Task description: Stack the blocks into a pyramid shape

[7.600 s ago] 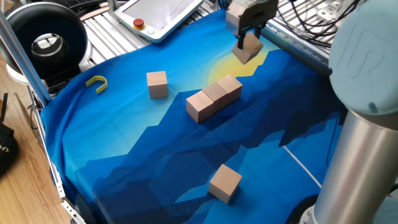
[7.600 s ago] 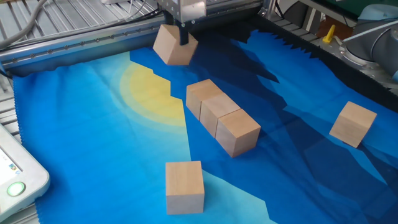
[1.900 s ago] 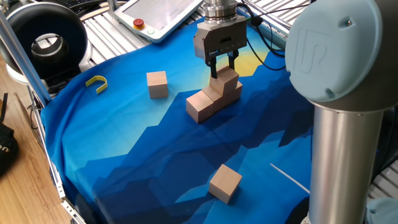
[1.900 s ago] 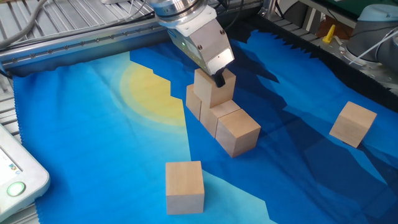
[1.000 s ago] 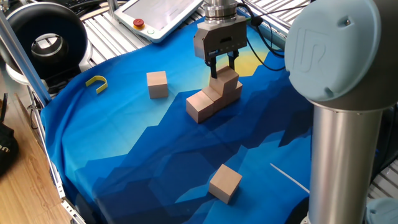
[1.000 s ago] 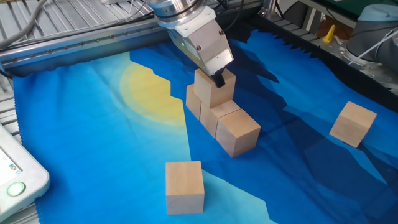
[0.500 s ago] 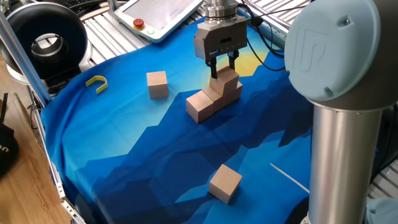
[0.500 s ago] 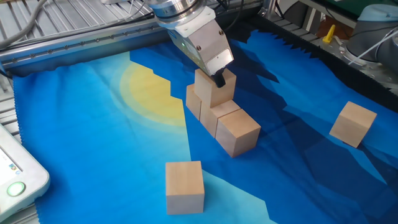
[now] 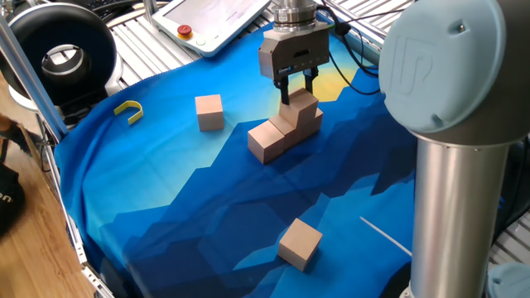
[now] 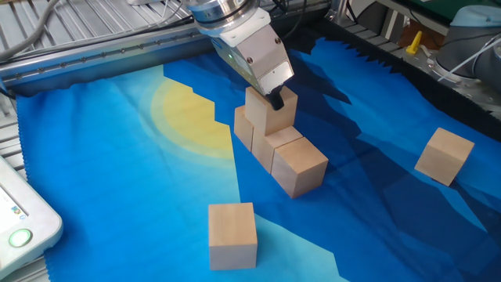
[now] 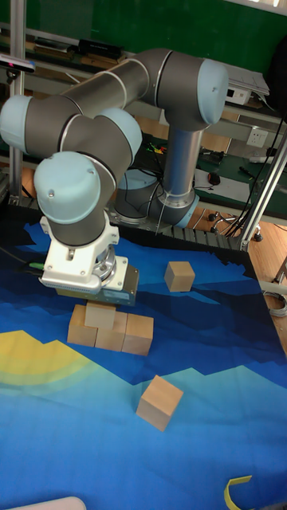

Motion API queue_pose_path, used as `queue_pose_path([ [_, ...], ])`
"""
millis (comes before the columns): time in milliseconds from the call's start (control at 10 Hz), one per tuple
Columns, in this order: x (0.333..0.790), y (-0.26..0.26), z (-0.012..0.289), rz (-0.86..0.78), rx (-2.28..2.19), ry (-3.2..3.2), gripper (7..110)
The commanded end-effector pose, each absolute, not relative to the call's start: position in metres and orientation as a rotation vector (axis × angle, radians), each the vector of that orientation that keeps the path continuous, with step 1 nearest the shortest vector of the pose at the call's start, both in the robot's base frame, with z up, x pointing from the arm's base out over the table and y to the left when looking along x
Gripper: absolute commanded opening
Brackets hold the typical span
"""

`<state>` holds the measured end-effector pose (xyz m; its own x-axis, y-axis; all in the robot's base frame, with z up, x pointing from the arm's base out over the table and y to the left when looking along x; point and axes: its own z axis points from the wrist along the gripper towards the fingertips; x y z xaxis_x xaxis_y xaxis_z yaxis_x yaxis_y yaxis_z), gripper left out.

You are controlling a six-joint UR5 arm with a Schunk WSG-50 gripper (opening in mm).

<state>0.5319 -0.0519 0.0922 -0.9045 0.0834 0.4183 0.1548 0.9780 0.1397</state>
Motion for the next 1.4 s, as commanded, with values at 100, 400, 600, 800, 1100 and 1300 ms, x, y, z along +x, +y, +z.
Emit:
queue_pose_path([
  [100, 0.5333, -0.0479, 0.0936, -0.275, -0.164, -2.703, 7],
  [400, 0.5342, -0.052, 0.0912, -0.265, -0.163, -2.709, 7],
  [600, 0.5346, -0.051, 0.0917, -0.265, -0.172, -2.71, 7],
  [800, 0.535, -0.0503, 0.0925, -0.261, -0.177, -2.711, 7],
  [1100, 0.5306, -0.0463, 0.0947, -0.286, -0.137, -2.694, 7],
  [1300, 0.5286, -0.0435, 0.0954, -0.314, -0.109, -2.684, 22],
])
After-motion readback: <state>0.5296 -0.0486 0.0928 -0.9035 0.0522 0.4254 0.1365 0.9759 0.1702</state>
